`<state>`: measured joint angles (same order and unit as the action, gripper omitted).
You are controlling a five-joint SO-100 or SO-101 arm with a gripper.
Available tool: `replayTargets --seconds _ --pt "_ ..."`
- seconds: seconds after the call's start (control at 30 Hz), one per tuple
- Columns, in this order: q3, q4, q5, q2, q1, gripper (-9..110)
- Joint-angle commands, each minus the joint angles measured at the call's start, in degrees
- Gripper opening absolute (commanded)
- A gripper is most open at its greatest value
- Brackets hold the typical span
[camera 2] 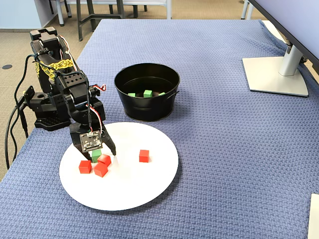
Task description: Pick up the green cubes from the white plate and place them in the black recipient
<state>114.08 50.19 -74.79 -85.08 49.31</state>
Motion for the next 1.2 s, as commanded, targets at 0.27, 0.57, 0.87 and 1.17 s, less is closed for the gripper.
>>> replayTargets --seconds 0.27,0.57,0.87,1.17 --pt "1.0 1.6 0.8 -2.8 -1.5 19" --pt "2.7 1.4 0.7 -4.3 -1.8 6" --pt "2.7 0.7 3.7 -6.3 -2.0 0" --pt "-6.7 7.4 15.1 -12.9 -3.0 0"
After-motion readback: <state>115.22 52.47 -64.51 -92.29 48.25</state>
